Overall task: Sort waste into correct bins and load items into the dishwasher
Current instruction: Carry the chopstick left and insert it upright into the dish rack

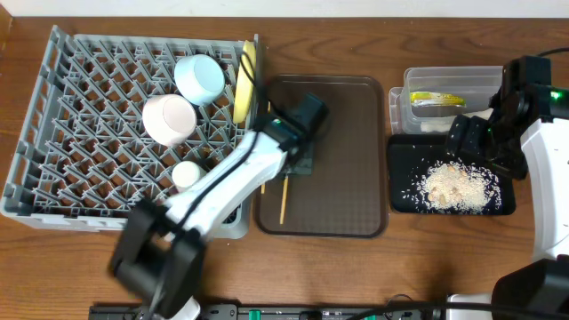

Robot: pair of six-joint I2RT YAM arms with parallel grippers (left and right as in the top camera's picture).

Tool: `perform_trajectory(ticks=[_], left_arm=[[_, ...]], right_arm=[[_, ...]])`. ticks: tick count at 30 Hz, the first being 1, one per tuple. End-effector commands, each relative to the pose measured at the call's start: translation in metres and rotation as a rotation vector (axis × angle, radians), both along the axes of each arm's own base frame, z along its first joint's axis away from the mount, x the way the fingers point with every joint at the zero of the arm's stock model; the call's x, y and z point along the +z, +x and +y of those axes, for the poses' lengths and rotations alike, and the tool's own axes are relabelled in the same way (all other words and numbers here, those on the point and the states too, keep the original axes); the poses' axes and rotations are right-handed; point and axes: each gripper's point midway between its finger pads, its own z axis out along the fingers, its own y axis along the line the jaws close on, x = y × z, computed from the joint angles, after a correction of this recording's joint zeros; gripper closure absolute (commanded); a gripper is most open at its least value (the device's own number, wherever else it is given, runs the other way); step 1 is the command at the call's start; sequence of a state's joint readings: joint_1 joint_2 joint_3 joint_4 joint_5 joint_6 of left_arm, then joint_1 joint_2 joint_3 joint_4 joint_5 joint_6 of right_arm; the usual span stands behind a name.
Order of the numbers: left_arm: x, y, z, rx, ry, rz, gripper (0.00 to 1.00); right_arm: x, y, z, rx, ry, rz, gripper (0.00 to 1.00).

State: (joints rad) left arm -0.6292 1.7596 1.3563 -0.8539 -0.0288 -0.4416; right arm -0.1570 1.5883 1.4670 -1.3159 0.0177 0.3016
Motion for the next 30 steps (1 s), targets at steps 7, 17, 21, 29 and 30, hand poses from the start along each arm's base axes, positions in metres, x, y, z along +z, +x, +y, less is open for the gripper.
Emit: perform_trajectory(ticks=[7,17,21,29,30], left_arm=[[0.084,-0.018,0.056,0.040,-0.038,-0.109,0.92],[0.108,-0.001,0.115,0.107,-0.021,-0.191,0.92],[0.093,0.018,0.124,0.116,0.000,-0.180,0.92],[0.049,0.047,0.130,0.130,0.036,-0.115,0.92],[0.045,0.051,0.130,0.135,0.037,-0.115,0.92]], right_arm=[[0.007,-0.001,-0.006,-0.008,-0.006,-0.024,0.01],[0.007,-0.001,-0.006,-0.008,-0.005,-0.023,0.01],[0.007,-0.001,-0.006,-0.008,-0.005,-0.023,0.01],[0.007,-0.001,-0.006,-0.008,-0.005,-0.023,0.01],[0.007,-0.001,-0.006,-0.008,-0.005,-0.023,0.01]])
